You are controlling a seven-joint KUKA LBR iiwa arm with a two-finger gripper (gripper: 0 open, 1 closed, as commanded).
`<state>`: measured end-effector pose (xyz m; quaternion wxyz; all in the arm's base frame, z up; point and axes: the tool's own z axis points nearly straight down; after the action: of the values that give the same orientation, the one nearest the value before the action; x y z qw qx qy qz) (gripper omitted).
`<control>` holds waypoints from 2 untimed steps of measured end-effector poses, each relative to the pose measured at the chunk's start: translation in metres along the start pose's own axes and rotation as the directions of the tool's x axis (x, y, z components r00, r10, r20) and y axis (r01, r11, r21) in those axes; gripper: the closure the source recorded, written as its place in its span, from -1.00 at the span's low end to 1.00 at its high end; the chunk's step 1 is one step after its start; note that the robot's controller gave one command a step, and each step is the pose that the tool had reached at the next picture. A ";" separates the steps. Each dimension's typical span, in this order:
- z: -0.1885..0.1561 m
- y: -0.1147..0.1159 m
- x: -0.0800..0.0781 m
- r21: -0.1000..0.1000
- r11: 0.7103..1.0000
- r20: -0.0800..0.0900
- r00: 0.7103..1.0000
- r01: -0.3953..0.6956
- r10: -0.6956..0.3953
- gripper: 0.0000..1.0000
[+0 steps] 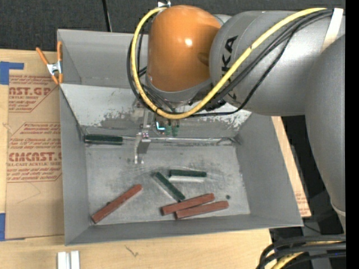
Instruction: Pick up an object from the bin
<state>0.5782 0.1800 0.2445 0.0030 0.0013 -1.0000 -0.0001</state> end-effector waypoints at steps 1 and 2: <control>-0.005 -0.001 -0.002 -0.001 1.000 0.008 1.000 -0.002 0.002 -1.00; 0.028 -0.004 0.016 0.000 0.997 0.013 0.997 0.081 -0.081 -1.00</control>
Offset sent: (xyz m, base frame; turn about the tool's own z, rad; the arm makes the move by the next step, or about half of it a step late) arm -0.0897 -0.0177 -0.1639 -0.3955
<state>0.5620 0.1760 0.2164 -0.0033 0.0418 -0.9991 -0.0007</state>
